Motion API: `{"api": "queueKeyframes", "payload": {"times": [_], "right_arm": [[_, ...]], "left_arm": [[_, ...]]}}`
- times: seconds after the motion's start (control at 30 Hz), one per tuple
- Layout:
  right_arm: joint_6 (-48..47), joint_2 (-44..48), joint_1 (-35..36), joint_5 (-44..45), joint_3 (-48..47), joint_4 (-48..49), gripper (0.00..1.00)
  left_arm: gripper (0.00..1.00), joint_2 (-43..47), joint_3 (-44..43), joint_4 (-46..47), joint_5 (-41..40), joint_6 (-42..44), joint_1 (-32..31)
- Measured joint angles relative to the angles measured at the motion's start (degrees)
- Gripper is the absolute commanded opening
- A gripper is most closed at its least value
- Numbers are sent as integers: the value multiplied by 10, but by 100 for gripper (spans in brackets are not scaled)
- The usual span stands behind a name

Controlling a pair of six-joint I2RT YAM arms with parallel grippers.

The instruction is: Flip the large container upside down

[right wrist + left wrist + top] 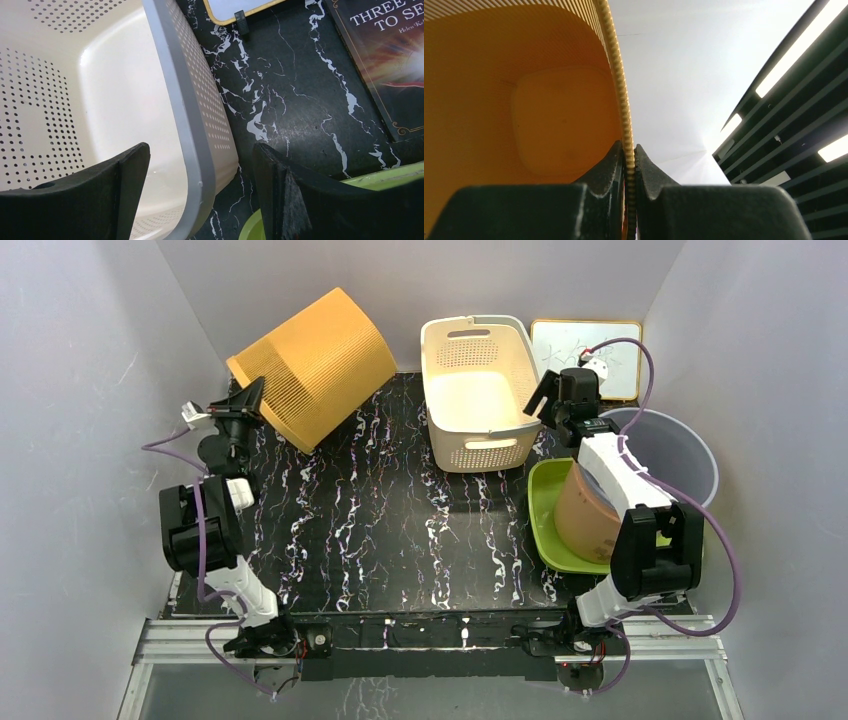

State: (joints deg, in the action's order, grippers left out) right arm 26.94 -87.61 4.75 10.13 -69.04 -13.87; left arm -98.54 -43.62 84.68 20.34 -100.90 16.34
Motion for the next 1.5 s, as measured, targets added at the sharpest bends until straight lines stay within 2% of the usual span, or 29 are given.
{"api": "queueKeyframes", "payload": {"times": [0.27,0.57,0.7,0.97,1.3,1.5], "right_arm": [[2,-10,0,-2,0,6,72],[2,-11,0,-2,0,14,72],[2,-18,0,-2,0,21,72],[5,-20,0,-2,0,22,72],[5,-21,0,-2,0,22,72],[4,-36,0,-2,-1,22,72]], "left_arm": [[0,-94,0,39,-34,-17,-53],[0,-102,26,85,-55,-47,-59],[0,-107,-22,65,-70,-59,-58],[0,-184,-126,35,-102,-91,-103],[0,-212,-144,53,-106,-106,-113],[0,-216,-190,24,-103,-108,-110]]}}
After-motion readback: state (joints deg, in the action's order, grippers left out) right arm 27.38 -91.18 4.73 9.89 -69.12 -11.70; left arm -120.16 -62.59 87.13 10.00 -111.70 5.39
